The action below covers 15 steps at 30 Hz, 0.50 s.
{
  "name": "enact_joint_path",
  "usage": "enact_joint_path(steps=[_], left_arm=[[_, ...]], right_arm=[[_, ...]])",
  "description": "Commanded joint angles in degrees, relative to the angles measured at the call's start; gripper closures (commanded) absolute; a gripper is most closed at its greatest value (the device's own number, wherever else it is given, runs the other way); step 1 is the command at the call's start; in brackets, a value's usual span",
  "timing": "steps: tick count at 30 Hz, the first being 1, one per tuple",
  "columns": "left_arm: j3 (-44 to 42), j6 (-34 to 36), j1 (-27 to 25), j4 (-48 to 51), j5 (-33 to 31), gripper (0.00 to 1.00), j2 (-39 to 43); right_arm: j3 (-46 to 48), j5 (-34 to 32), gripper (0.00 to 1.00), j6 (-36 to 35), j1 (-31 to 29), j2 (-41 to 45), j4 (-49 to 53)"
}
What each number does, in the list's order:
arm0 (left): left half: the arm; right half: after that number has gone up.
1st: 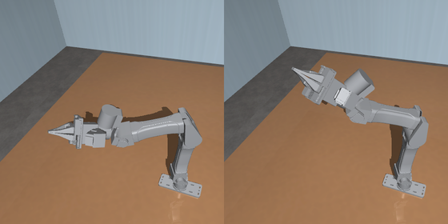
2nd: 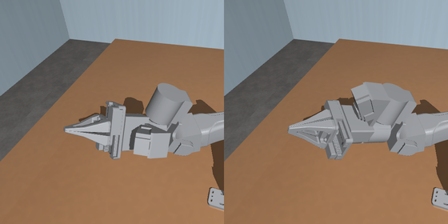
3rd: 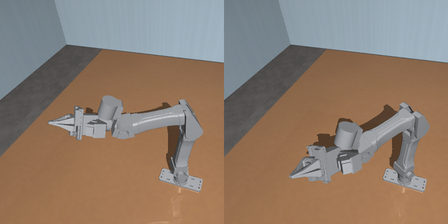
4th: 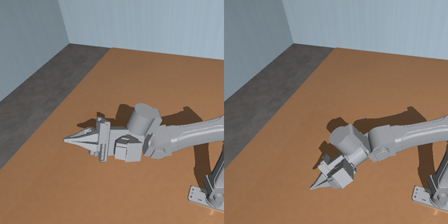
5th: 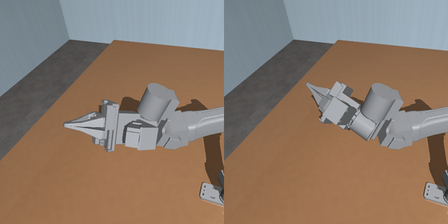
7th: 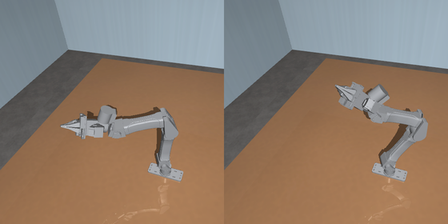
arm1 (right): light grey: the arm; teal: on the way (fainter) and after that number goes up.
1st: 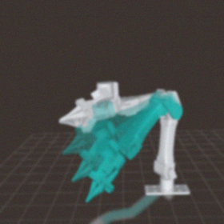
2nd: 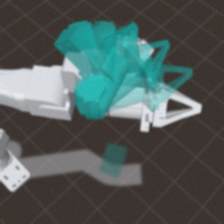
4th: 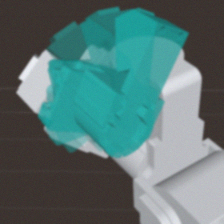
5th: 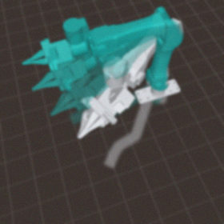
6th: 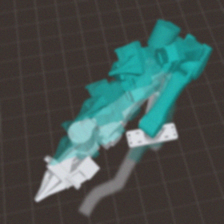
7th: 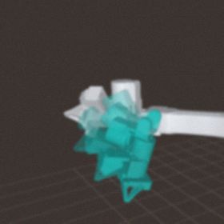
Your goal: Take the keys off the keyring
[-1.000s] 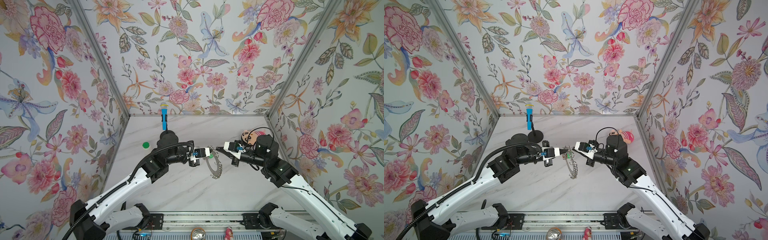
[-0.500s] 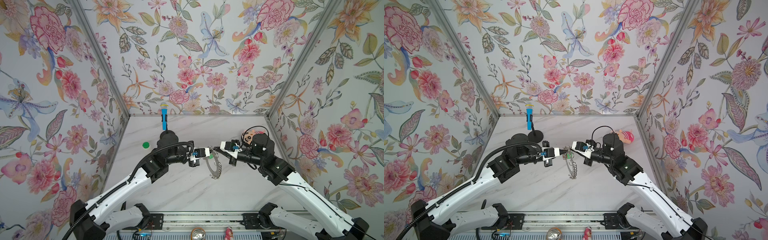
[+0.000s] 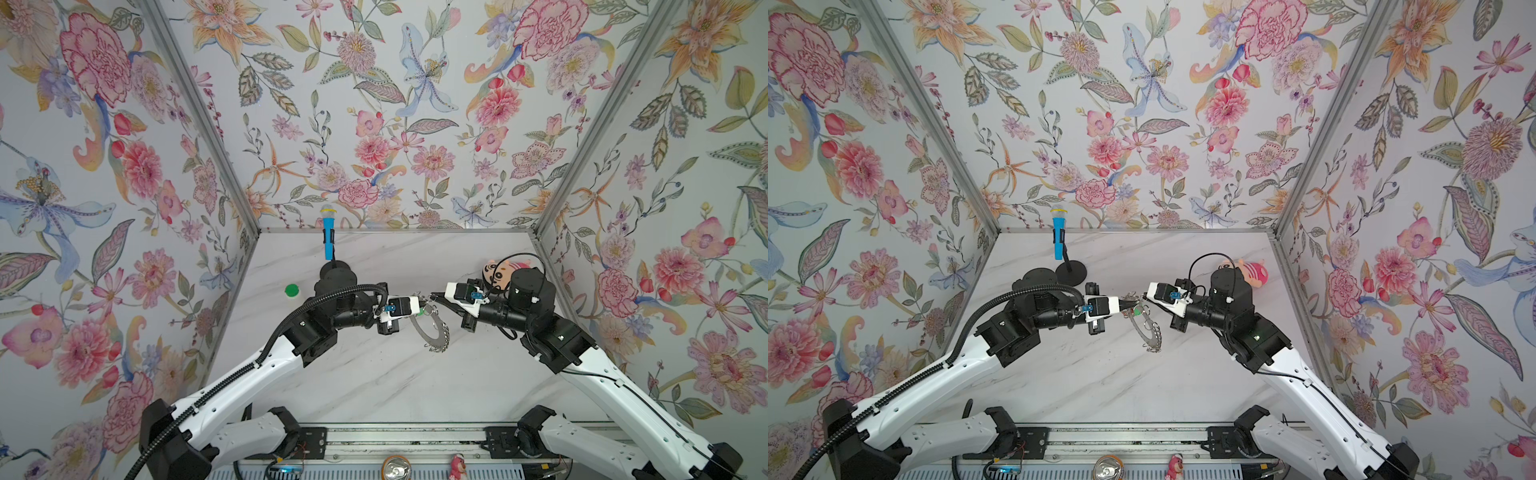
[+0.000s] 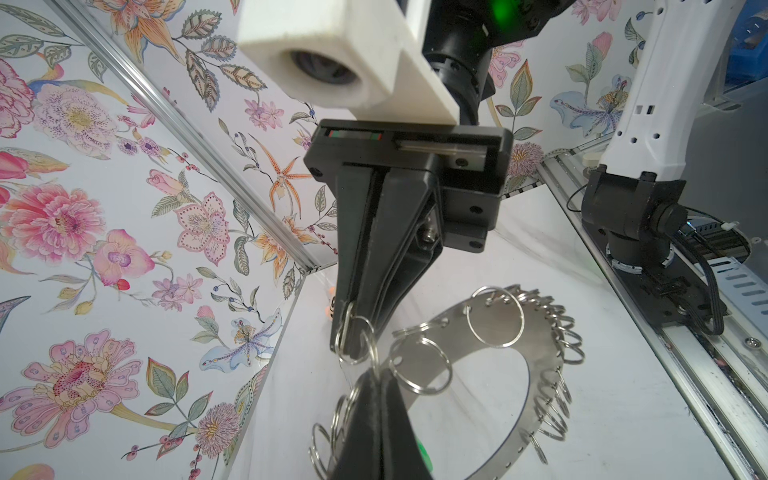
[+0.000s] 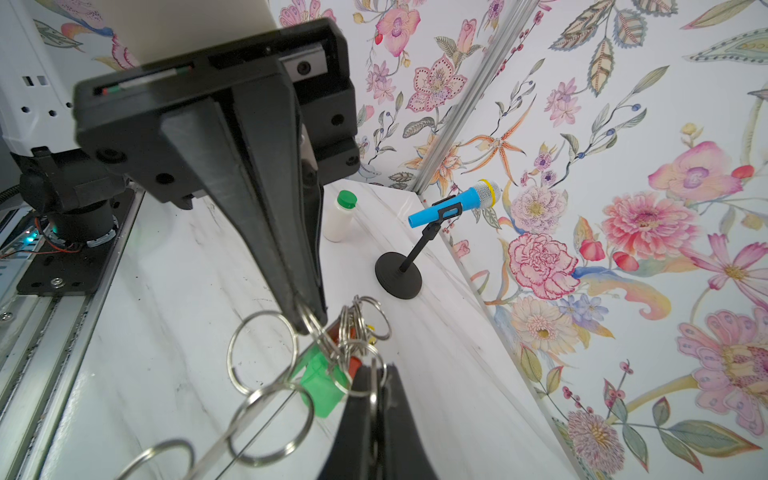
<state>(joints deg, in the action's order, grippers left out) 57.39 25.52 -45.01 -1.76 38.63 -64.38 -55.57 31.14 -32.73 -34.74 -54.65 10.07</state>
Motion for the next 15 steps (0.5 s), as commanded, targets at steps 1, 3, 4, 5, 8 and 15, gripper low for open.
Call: enact_joint_path(steps=[1, 3, 4, 5, 8, 15], left_arm=[[-0.70, -0.46, -1.21, 0.10, 4.34, 1.00, 1.61], [-1.34, -1.23, -1.25, -1.56, 2.79, 1.00, 2.06], [-1.92, -1.73, -1.24, -2.91, 1.87, 1.00, 2.39], [-2.39, -2.31, -1.17, -4.22, 0.95, 1.00, 2.76], [-3.14, -4.04, -1.22, -7.74, -2.12, 1.00, 3.57], [-4.53, -6.17, -1.21, -12.84, -6.65, 1.00, 4.53]], right_arm=[[-1.92, -3.63, 1.00, 0.65, 1.74, -0.12, -2.25], [-1.61, -3.62, 1.00, 0.67, 1.73, 0.07, -2.31], [-1.35, -3.91, 1.00, 0.80, 1.76, 0.31, -2.38], [-1.05, -4.22, 1.00, 0.92, 1.78, 0.42, -2.34], [-0.06, -5.11, 1.00, 1.19, 1.75, 0.74, -2.01], [1.51, -6.17, 1.00, 1.70, 0.49, 1.56, -1.45]])
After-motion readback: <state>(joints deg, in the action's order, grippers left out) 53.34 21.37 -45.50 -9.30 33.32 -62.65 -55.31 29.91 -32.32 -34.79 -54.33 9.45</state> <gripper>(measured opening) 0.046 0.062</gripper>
